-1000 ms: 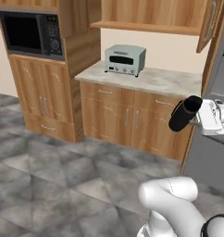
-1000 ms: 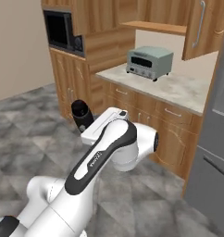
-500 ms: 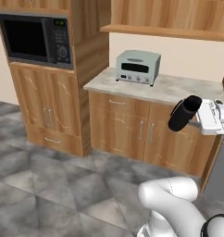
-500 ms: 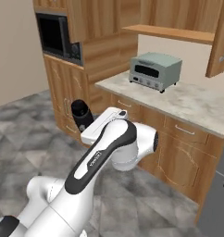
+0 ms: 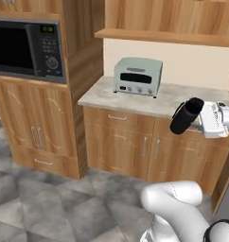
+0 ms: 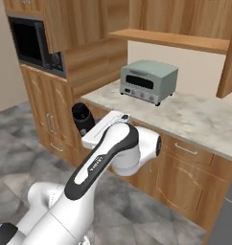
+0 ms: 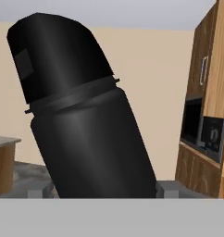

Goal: Pick the water bottle from the counter and place it in the open cabinet.

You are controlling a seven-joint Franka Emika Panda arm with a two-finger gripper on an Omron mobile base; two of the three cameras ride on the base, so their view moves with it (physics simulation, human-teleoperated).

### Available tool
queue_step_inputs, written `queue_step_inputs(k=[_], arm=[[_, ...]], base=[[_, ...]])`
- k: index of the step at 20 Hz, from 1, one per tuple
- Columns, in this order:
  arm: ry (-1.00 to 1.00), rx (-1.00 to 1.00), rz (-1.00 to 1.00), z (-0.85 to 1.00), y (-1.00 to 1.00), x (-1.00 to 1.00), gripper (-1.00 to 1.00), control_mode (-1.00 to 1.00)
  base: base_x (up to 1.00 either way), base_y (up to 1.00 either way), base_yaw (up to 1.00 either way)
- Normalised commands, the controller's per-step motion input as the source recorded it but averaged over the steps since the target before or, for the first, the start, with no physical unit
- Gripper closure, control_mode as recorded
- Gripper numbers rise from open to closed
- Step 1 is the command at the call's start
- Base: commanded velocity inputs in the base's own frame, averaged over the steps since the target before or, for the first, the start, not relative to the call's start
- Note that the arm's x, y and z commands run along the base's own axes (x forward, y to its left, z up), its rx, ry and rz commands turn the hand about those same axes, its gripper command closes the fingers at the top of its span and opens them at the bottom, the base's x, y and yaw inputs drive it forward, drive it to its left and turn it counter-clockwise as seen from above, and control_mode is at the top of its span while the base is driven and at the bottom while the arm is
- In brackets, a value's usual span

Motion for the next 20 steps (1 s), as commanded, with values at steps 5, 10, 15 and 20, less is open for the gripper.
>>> queue_step_inputs(k=[5,10,15,20], arm=[[0.0,0.0,0.0,0.0,0.0,0.0,1.0,1.0],[0.0,0.0,0.0,0.0,0.0,0.0,1.0,1.0],[0.0,0.0,0.0,0.0,0.0,0.0,1.0,1.0],[0.0,0.0,0.0,0.0,0.0,0.0,1.0,1.0]], base=[[0.71,0.11,-0.3],[0.73,0.24,-0.3],[0.8,0.34,-0.28],[0.85,0.31,-0.26]])
